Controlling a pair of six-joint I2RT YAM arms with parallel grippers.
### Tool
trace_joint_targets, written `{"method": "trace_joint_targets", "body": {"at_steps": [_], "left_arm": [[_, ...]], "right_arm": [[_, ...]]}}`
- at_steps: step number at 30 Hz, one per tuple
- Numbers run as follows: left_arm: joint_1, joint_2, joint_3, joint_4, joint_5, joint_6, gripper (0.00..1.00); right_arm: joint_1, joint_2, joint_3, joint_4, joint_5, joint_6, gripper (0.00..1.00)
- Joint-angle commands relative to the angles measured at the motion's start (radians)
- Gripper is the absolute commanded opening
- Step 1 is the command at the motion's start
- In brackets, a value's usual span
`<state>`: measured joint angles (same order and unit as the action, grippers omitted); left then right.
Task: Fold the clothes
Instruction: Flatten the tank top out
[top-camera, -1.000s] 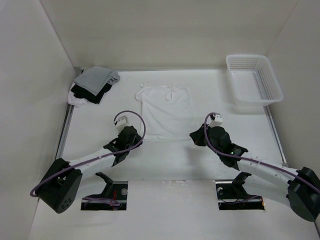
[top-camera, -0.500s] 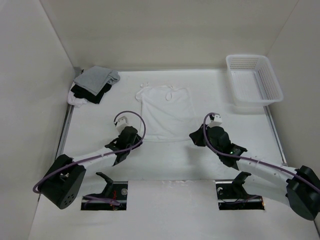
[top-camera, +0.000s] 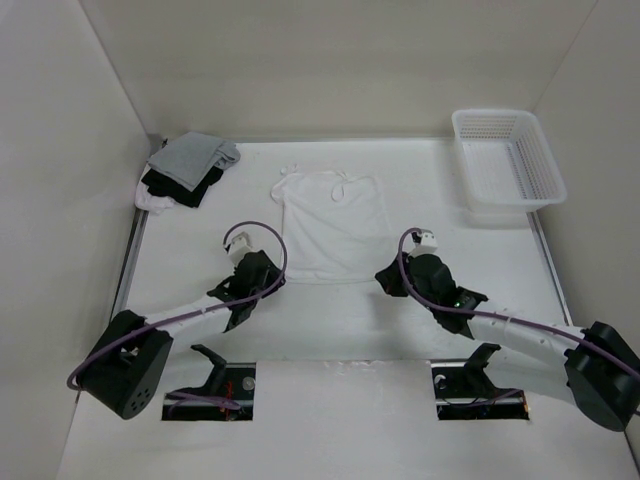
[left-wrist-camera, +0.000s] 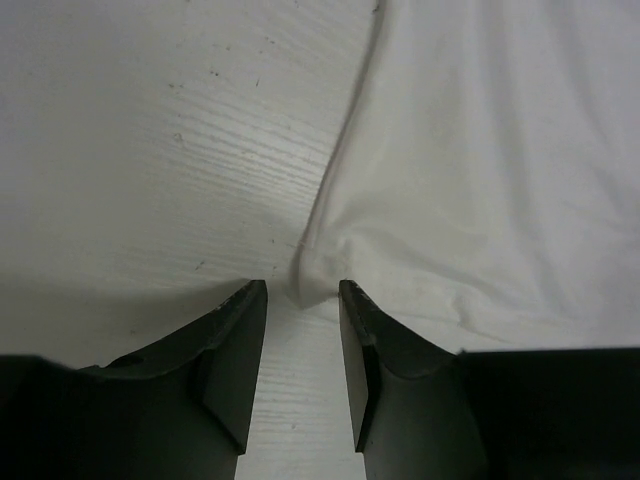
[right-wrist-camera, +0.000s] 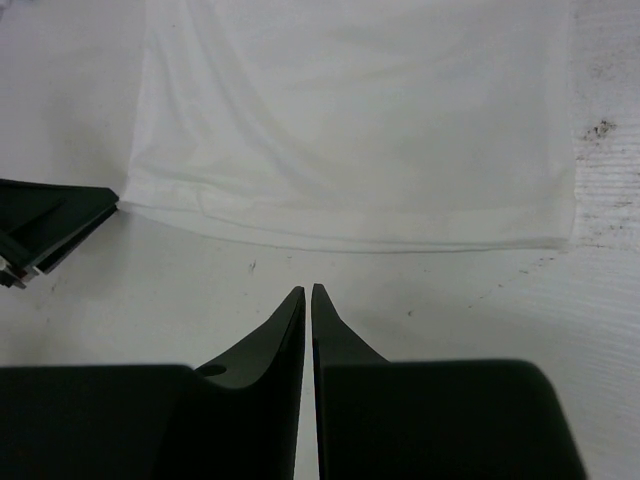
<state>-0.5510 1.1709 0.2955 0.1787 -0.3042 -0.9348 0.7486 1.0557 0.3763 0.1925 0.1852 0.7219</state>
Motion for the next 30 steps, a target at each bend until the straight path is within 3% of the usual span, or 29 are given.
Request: {"method": "trace_joint_targets", "body": {"at_steps": [1, 7, 12, 14, 19, 30], "left_arm": [[0.004, 0.050, 0.036, 0.057, 0.014, 0.002, 0.34], [0.004, 0.099, 0.024, 0.081, 0.042, -0.002, 0.22], [0.024, 0.050, 0.005, 0.058, 0.042, -0.007, 0.09], [0.033, 0.018, 0.010, 0.036, 0.042, -0.001, 0.06], [0.065, -0.069, 0.027, -0.015, 0.033, 0.042, 0.04], [0.104, -0.096, 0.005, 0.007, 0.066, 0.065, 0.04]], "right_arm": [[0.013, -0.010, 0.009, 0.058, -0.001, -0.003, 0.10], [0.013, -0.017, -0.010, 0.058, 0.014, 0.004, 0.13], [-0.036, -0.046, -0.027, 0.030, 0.115, 0.039, 0.38], [-0.079, -0.046, -0.024, -0.005, 0.157, 0.059, 0.43], [-0.154, -0.008, 0.001, -0.068, 0.163, 0.056, 0.43], [-0.156, 0.168, 0.050, -0.032, 0.109, 0.076, 0.42]]}}
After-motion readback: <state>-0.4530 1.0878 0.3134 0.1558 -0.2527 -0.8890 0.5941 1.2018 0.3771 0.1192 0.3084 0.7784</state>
